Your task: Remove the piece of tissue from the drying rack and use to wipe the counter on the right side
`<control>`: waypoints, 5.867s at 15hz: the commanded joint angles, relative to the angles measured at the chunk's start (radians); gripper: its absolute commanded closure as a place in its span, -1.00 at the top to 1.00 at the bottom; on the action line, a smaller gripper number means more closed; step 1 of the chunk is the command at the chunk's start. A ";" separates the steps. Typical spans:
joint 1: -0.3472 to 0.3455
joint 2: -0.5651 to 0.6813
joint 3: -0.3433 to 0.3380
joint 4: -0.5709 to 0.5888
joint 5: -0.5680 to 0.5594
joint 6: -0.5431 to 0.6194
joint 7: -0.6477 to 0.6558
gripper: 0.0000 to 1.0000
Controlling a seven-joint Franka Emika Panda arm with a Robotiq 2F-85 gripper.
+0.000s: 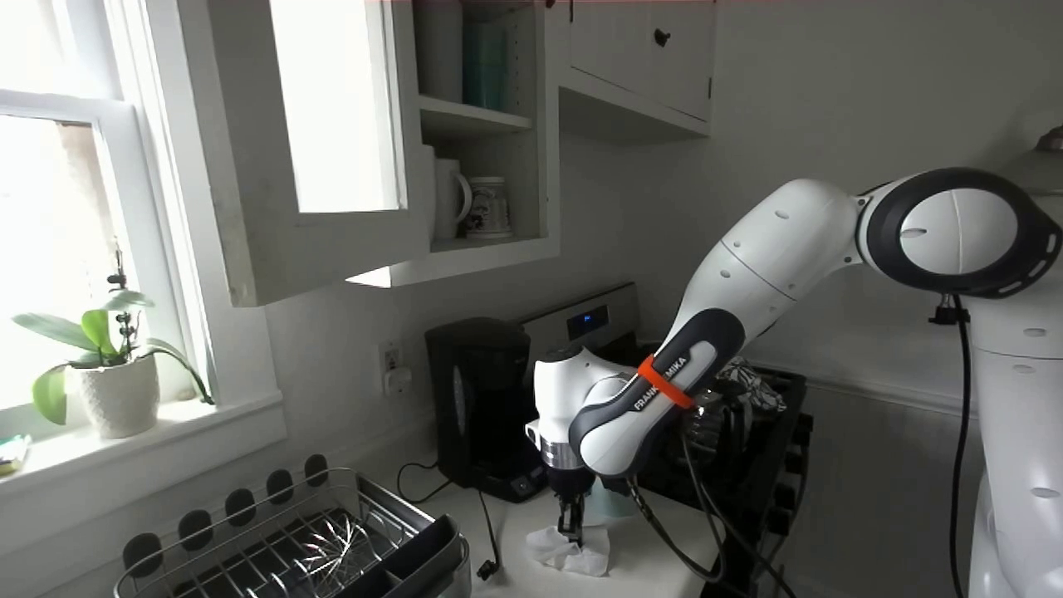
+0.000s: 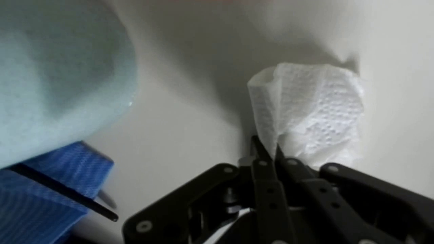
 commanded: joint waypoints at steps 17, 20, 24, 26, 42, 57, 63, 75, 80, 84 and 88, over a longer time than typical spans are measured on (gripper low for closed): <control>0.010 -0.055 0.018 -0.052 -0.051 -0.282 -0.126 -0.99; 0.008 -0.056 0.040 -0.060 0.022 -0.263 -0.144 -0.99; 0.008 -0.052 0.063 -0.056 0.128 -0.249 -0.161 -0.99; 0.007 -0.045 0.069 -0.046 0.181 -0.228 -0.161 -0.99; -0.018 0.064 0.097 0.006 0.504 0.243 -0.149 -0.99; -0.001 -0.014 0.019 -0.029 0.191 0.090 -0.021 -0.99; 0.003 -0.066 0.073 -0.021 0.219 -0.197 -0.220 -0.99; 0.009 0.009 0.143 0.030 0.441 -0.136 -0.420 -0.99; -0.016 0.077 0.159 0.074 0.536 -0.017 -0.488 -0.99; -0.050 0.115 0.193 0.110 0.681 0.091 -0.548 -0.99; -0.071 0.153 0.220 0.134 0.756 0.198 -0.556 -0.99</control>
